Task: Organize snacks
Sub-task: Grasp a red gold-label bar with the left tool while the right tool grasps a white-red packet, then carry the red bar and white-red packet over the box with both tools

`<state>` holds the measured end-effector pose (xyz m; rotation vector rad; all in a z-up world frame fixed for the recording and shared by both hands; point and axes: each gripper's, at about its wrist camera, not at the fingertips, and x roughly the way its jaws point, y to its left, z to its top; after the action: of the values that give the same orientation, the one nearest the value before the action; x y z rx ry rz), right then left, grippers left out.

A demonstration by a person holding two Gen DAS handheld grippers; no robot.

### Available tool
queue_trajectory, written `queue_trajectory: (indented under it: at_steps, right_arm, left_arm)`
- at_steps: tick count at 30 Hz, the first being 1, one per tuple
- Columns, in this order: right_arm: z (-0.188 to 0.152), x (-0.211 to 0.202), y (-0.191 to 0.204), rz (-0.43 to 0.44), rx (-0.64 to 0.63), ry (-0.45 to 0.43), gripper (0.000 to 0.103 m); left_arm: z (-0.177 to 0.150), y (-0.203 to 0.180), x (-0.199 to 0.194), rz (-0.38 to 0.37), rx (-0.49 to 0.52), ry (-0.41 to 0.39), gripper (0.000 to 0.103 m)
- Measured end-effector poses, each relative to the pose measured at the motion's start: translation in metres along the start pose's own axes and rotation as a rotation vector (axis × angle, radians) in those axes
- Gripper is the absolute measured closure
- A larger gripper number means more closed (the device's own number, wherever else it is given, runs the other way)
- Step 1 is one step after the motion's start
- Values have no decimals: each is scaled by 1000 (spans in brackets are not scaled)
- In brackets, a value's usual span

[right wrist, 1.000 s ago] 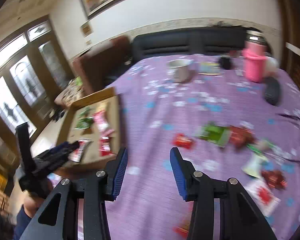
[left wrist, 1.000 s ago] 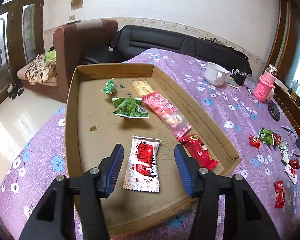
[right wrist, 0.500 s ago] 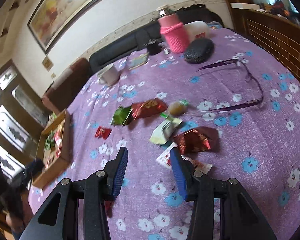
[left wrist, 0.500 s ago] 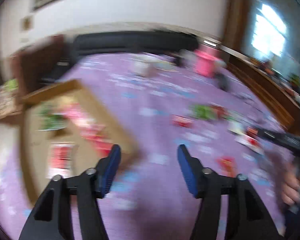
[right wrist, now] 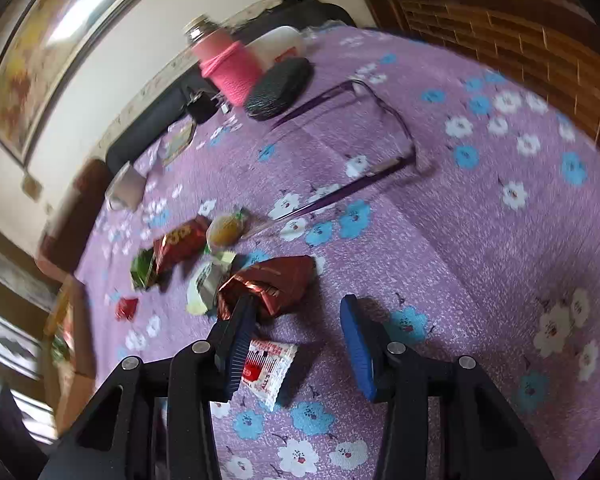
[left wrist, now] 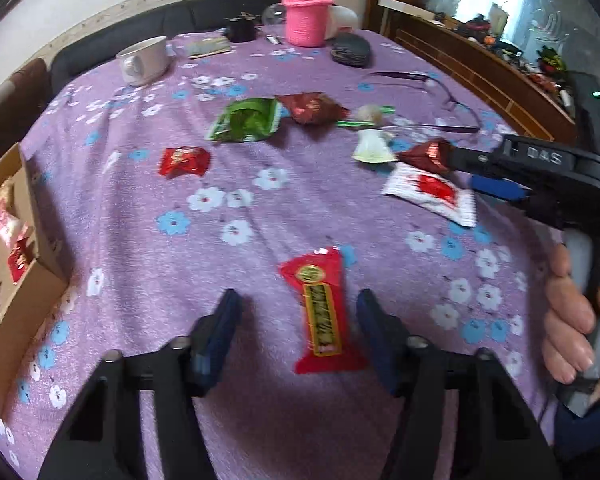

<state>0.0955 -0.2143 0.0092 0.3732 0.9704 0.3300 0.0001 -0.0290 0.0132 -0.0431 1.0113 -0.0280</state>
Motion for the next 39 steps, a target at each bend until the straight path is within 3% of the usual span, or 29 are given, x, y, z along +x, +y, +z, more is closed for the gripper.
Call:
queue_trajectory:
  at_steps: [1, 3, 5, 7, 12, 17, 19, 25, 39]
  right_arm:
    - [-3, 3, 6, 16, -26, 18, 56]
    - [-9, 6, 26, 27, -132, 44, 56]
    - [-18, 11, 42, 48, -221, 75, 56]
    - [-30, 13, 61, 9, -336, 76, 56]
    - [-55, 17, 86, -156, -545, 31, 54]
    - [-50, 15, 78, -124, -514, 23, 68]
    - [-48, 11, 80, -68, -501, 21, 68]
    - [-50, -10, 91, 41, -516, -61, 68]
    - [-46, -14, 91, 59, -486, -77, 68]
  left_arm:
    - [-1, 3, -2, 18, 1, -10, 66]
    - [-3, 11, -3, 36, -8, -14, 75]
    - [-4, 21, -4, 47, -22, -17, 76]
    - [-4, 29, -5, 55, -41, -21, 76]
    - [-7, 34, -5, 57, -40, -39, 76]
    - [-9, 32, -5, 74, -29, -54, 77]
    - [-9, 34, -6, 80, -42, -57, 84]
    - [-8, 46, -10, 32, -94, -61, 84]
    - [-7, 73, -40, 47, -169, -139, 84]
